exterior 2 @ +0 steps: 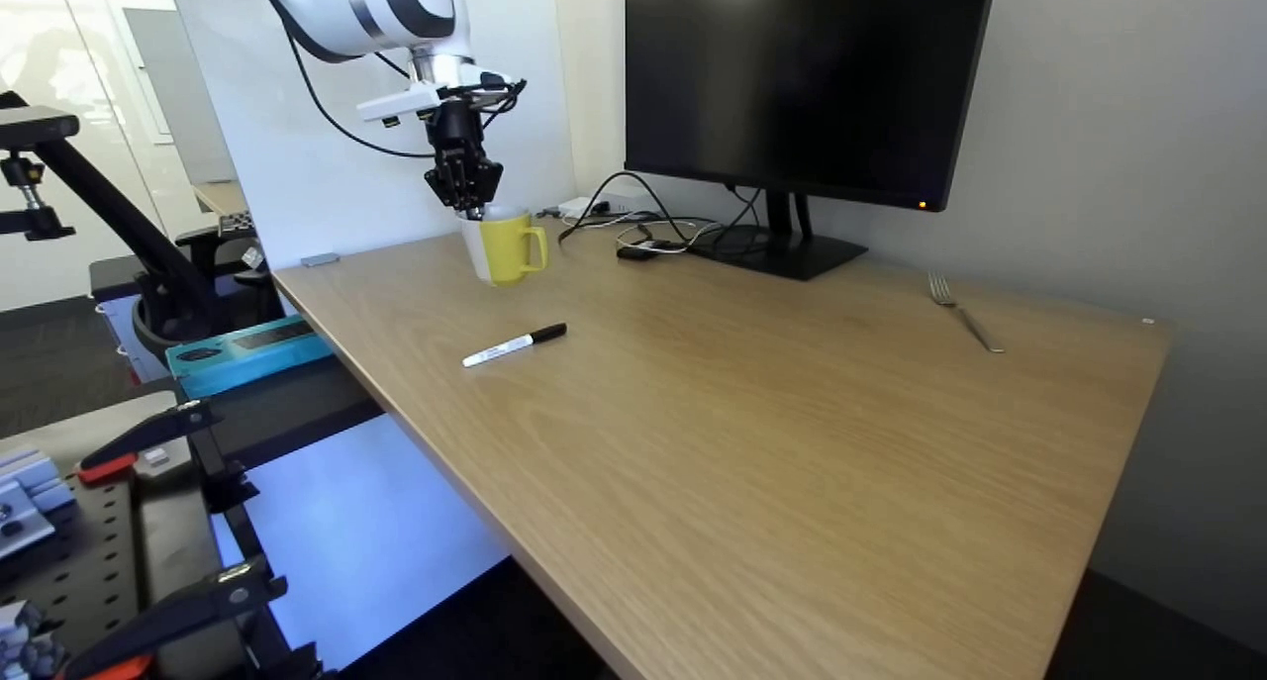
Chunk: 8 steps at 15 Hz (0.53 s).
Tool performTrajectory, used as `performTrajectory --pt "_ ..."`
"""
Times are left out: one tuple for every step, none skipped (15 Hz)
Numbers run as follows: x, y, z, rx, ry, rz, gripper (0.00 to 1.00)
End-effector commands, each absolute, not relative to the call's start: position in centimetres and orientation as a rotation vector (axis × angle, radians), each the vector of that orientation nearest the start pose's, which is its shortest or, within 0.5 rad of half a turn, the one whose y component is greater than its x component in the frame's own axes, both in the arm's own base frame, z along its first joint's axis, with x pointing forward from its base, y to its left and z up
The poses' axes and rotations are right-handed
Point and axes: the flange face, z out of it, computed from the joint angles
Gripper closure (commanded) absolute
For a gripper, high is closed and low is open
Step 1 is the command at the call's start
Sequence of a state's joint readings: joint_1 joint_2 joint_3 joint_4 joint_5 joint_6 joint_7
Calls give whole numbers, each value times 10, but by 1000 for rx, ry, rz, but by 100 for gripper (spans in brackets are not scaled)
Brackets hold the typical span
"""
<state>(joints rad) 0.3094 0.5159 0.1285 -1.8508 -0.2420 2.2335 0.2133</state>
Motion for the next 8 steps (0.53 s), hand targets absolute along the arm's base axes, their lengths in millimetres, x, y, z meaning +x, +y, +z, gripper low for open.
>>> performTrajectory --pt "582 260 227 -3285 -645 186 98" --pt "581 261 221 -3290 -659 200 98" --pt "581 263 217 -3297 -673 207 98" --pt "580 264 213 -3301 -686 216 98" --pt "580 266 210 -3305 -697 224 98" --pt "580 267 207 -3309 -707 235 98" --pt "579 268 206 -3311 -714 241 98" --pt "579 269 205 -3314 -720 246 98"
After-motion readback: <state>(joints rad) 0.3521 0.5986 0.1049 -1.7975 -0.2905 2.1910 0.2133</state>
